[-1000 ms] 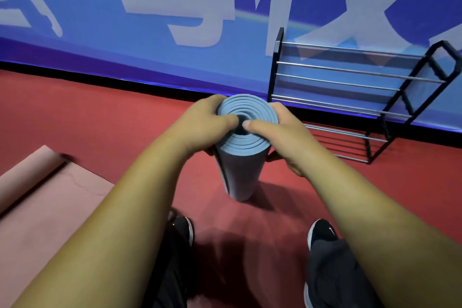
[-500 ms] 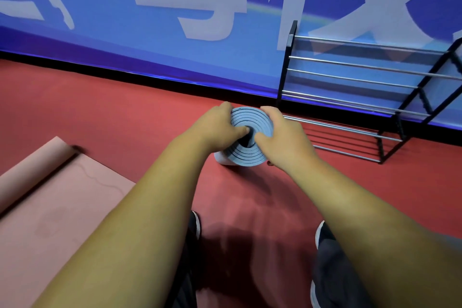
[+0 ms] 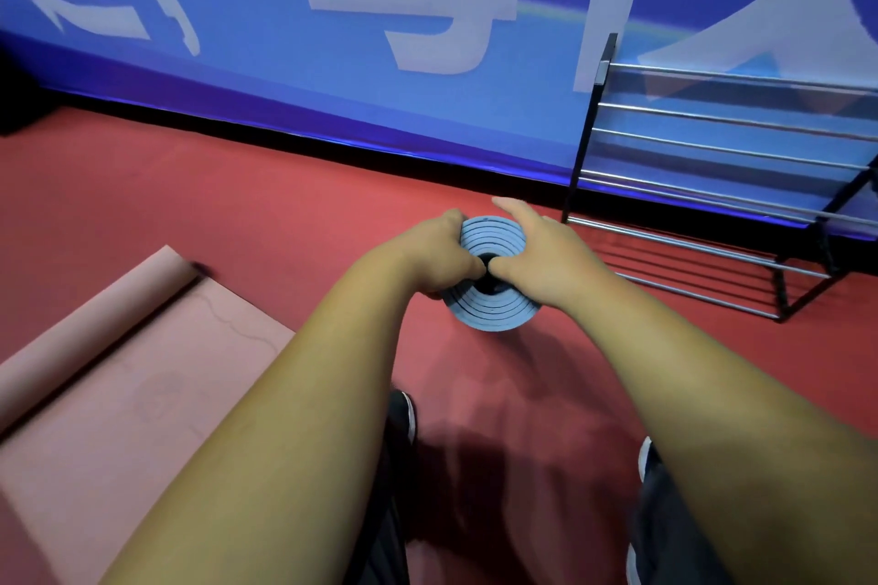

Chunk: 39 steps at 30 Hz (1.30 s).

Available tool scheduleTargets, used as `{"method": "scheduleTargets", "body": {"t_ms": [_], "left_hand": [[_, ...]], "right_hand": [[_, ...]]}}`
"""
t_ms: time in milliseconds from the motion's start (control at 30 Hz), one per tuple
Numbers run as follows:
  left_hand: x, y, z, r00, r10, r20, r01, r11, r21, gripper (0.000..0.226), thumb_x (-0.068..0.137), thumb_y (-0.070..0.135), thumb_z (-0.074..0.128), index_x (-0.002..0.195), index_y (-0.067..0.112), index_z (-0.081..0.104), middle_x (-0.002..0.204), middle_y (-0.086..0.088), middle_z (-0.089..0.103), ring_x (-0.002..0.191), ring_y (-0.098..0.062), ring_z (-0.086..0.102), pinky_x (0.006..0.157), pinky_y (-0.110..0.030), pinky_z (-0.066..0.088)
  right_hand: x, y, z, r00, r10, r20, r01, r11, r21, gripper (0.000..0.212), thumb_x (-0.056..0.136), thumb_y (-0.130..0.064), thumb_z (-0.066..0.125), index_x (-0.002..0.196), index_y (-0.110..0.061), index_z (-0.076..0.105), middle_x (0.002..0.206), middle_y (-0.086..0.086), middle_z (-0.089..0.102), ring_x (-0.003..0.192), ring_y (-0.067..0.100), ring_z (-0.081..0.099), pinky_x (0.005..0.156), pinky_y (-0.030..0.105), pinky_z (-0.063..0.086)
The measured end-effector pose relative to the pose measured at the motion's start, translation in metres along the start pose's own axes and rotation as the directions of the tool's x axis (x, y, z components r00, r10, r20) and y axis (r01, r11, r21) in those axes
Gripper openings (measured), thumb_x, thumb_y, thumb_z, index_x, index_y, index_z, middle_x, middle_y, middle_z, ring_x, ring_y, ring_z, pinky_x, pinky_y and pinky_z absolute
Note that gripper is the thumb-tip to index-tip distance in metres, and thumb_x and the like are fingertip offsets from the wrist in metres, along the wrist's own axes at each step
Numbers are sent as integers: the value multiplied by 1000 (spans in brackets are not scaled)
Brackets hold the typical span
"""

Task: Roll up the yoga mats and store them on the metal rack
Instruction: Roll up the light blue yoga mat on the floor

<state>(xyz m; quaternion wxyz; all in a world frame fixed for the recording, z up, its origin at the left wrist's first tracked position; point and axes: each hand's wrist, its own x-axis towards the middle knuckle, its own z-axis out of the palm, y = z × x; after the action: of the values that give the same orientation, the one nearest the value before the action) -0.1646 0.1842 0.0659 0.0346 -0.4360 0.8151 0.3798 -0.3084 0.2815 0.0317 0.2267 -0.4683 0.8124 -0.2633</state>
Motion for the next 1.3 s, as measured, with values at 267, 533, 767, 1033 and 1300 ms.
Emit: {"method": "scheduleTargets", "body": {"t_ms": [267,533,767,1033,1300], "left_hand": [[-5,-44,-25,974,-217,-69,201,961,-188,49,90,15,76,129,17,48,116,-16,63,96,-39,71,68,-60,66],[-33,-128,-56,974,-217,-59,203,962,-182,46,88,8,75,129,17,56,119,-17,67,96,-41,74,66,-61,66],[-72,-251,-48,971,-238,20,224,880,-419,55,84,-3,75,128,27,62,118,-16,73,100,-38,76,71,-66,65],[-154,-389,8,964,-243,103,239,635,-734,52,85,-8,72,117,32,63,108,-8,76,99,-25,76,84,-53,64],[-240,-508,161,790,-488,371,450,50,-892,65,87,-18,28,128,13,67,123,-9,75,99,-22,74,80,-32,58]], "right_hand": [[11,-47,39,997,-30,-74,35,997,65,72,78,-43,75,148,-50,57,130,-8,73,115,19,69,84,25,56],[3,-112,94,997,-22,73,39,969,-243,81,71,-62,74,148,-50,51,127,8,63,115,32,64,91,36,46],[-10,-215,165,915,30,402,236,768,-595,60,66,-57,90,100,-22,55,92,3,63,86,29,64,65,35,46],[-64,-271,304,751,41,659,530,559,-638,83,65,-56,91,135,-22,62,125,9,63,107,33,65,79,38,50],[-145,-239,415,648,73,758,722,256,-642,62,77,-48,84,132,-25,67,127,5,59,119,35,58,90,49,60]]}}
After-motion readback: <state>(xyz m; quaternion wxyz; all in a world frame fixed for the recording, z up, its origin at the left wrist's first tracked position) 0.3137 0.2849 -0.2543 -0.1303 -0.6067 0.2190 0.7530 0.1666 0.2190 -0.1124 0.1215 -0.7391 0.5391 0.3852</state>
